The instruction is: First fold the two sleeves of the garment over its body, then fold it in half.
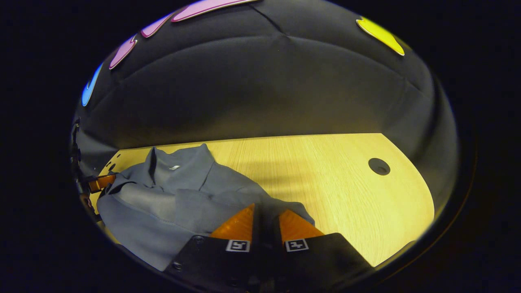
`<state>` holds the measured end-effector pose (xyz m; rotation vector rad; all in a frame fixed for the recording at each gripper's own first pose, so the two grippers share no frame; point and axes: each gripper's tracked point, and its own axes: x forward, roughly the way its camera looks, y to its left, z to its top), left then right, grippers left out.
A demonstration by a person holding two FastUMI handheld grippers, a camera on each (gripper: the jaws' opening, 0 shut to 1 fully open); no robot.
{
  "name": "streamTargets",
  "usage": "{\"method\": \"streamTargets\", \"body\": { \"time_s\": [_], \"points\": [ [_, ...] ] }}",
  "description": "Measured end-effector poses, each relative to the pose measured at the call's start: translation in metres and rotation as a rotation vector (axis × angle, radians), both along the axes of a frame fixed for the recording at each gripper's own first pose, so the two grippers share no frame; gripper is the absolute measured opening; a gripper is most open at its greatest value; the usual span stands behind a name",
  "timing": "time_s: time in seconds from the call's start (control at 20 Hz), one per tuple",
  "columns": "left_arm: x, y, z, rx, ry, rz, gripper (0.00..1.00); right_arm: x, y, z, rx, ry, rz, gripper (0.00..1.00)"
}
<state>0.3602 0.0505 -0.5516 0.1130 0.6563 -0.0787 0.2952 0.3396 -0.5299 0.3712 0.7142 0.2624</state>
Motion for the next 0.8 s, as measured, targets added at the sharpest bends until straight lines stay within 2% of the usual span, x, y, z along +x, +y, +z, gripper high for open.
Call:
{"method": "streamTargets", "body": {
  "time_s": [0.05, 0.1, 0.2, 0.25, 0.3, 0.4, 0.45, 0.5, 0.55, 0.6, 0.7, 0.75, 0.8],
  "points": [
    [-0.001, 0.001, -0.001, -0.002, 0.003, 0.004, 0.14, -0.002, -0.001, 0.0, -0.007, 0.007, -0.001, 0.24],
    [-0.002, 0.002, 0.0, 0.002, 0.005, 0.01, 0.16, -0.002, -0.002, 0.0, -0.01, 0.011, -0.002, 0.36],
    [-0.004, 0.003, 0.002, 0.011, 0.008, 0.015, 0.2, -0.006, -0.004, 0.002, -0.023, 0.013, 0.0, 0.5],
    [-0.005, 0.002, 0.004, 0.012, 0.008, 0.011, 0.25, -0.008, -0.005, 0.004, -0.028, 0.014, 0.0, 0.58],
    [-0.009, 0.004, 0.006, 0.01, 0.008, 0.004, 0.29, -0.01, -0.005, 0.007, -0.021, 0.013, 0.0, 0.78],
    [-0.015, 0.002, 0.012, 0.013, 0.014, -0.006, 0.36, -0.015, -0.004, 0.015, -0.003, 0.014, -0.002, 0.84],
    [-0.017, 0.001, 0.014, 0.01, 0.019, -0.01, 0.48, -0.019, -0.004, 0.019, 0.004, 0.013, -0.001, 0.86],
    [-0.022, -0.003, 0.02, 0.0, 0.024, -0.017, 0.52, -0.023, -0.004, 0.026, 0.01, 0.01, 0.005, 0.9],
    [-0.026, -0.005, 0.025, -0.009, 0.023, -0.018, 0.67, -0.027, -0.005, 0.033, 0.01, 0.002, 0.009, 0.93],
    [-0.031, -0.004, 0.031, -0.01, 0.018, -0.011, 0.76, -0.033, -0.006, 0.044, 0.012, -0.013, 0.014, 0.98],
    [-0.044, 0.0, 0.047, 0.003, -0.003, 0.007, 0.92, -0.039, -0.008, 0.068, 0.019, -0.048, 0.022, 0.99],
    [-0.052, 0.001, 0.055, 0.011, -0.009, 0.008, 0.96, -0.043, -0.01, 0.081, 0.024, -0.067, 0.025, 0.99],
    [-0.061, 0.001, 0.063, 0.018, -0.019, 0.006, 0.95, -0.047, -0.014, 0.096, 0.025, -0.086, 0.027, 0.99]
  ]
}}
